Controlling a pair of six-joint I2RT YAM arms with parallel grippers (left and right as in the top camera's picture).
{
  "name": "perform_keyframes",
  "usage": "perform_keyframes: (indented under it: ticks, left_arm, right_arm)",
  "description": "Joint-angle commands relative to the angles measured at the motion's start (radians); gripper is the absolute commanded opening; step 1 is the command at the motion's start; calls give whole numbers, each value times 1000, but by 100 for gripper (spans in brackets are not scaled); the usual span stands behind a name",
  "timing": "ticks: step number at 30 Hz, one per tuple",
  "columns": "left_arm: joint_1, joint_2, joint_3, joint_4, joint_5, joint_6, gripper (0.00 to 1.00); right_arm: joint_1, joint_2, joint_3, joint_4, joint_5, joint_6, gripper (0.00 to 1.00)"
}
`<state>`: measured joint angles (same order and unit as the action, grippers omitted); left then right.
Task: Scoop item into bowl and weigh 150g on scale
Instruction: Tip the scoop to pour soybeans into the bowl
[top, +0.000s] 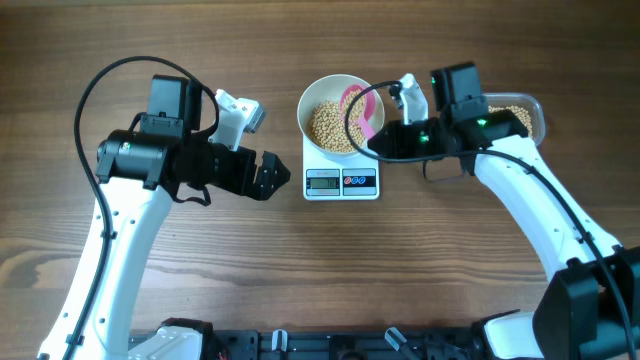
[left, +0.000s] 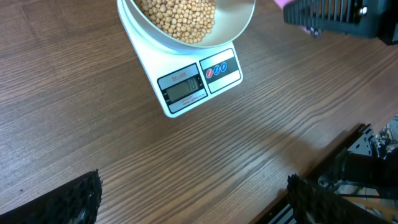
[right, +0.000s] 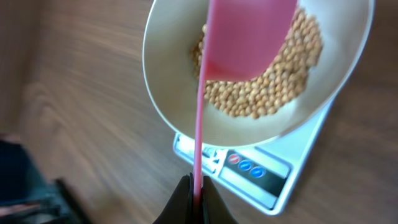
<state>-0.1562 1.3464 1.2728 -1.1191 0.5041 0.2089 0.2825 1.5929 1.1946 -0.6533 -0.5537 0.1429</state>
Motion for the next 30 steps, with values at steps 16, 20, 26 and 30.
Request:
perform_keyframes:
  ticks: [16, 20, 26, 30]
  left_arm:
    - [-5, -17, 5, 0, 19, 20, 100]
    - [-5, -17, 5, 0, 19, 20, 100]
    - [-5, -17, 5, 0, 19, 20, 100]
    - [-5, -17, 5, 0, 19, 20, 100]
  right_arm:
    - [222, -27, 102, -93, 625, -249, 4]
    - [250, -27, 102, -92, 690, -281, 4]
    - [294, -27, 102, -92, 847, -364, 4]
    - [315, -27, 102, -92, 882, -406, 4]
